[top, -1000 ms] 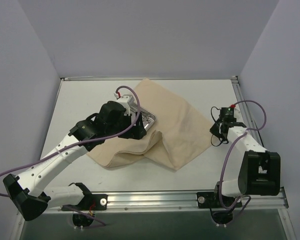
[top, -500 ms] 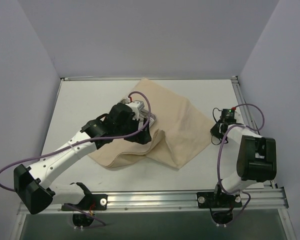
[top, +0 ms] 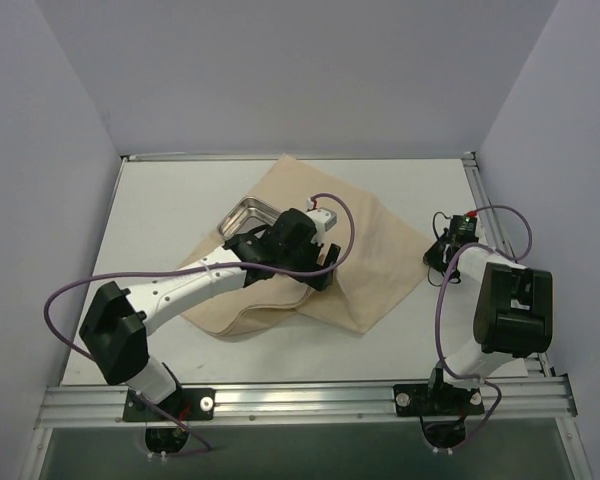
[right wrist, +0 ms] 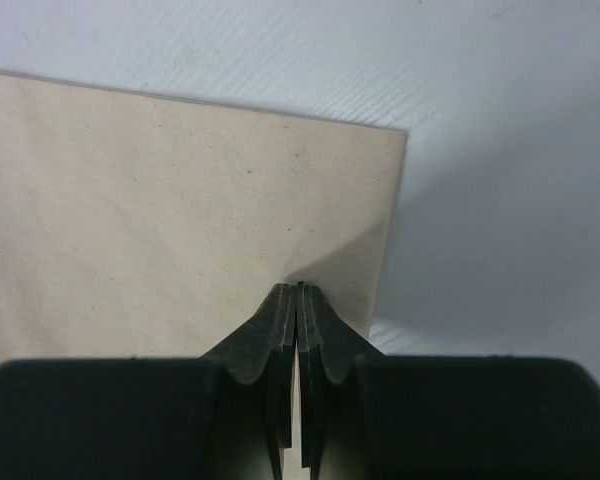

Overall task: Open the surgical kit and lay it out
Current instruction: Smooth out the surgical kit at the center of the board.

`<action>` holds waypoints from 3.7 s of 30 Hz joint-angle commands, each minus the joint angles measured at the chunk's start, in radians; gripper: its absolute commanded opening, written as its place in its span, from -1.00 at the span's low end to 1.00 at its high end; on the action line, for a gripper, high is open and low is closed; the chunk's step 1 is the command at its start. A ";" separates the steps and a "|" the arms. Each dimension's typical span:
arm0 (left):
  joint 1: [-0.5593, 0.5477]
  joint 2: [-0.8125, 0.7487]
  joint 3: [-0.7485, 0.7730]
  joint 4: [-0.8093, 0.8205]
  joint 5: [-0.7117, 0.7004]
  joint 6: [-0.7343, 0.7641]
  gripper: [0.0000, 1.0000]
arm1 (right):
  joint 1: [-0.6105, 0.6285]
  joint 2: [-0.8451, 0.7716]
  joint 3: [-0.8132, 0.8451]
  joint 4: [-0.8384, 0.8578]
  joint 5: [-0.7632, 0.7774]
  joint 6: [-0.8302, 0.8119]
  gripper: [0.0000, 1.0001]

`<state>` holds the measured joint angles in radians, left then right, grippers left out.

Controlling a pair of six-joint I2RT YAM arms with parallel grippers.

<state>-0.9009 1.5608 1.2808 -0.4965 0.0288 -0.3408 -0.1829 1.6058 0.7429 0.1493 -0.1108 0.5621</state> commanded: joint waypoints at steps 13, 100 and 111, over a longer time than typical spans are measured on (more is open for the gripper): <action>-0.053 0.085 0.112 0.019 -0.106 0.054 -0.95 | -0.021 0.146 0.052 -0.057 0.020 -0.047 -0.98; 0.889 0.286 -0.118 0.019 0.072 -0.409 -0.95 | 0.365 0.750 0.897 -0.159 -0.167 -0.165 -1.00; 0.925 0.376 -0.041 0.006 0.088 -0.408 -0.95 | 0.370 0.776 0.920 -0.159 -0.179 -0.134 -1.00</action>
<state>-0.0097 1.8915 1.2030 -0.4908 0.1444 -0.7639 0.1665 2.3238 1.6981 0.0906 -0.2974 0.4160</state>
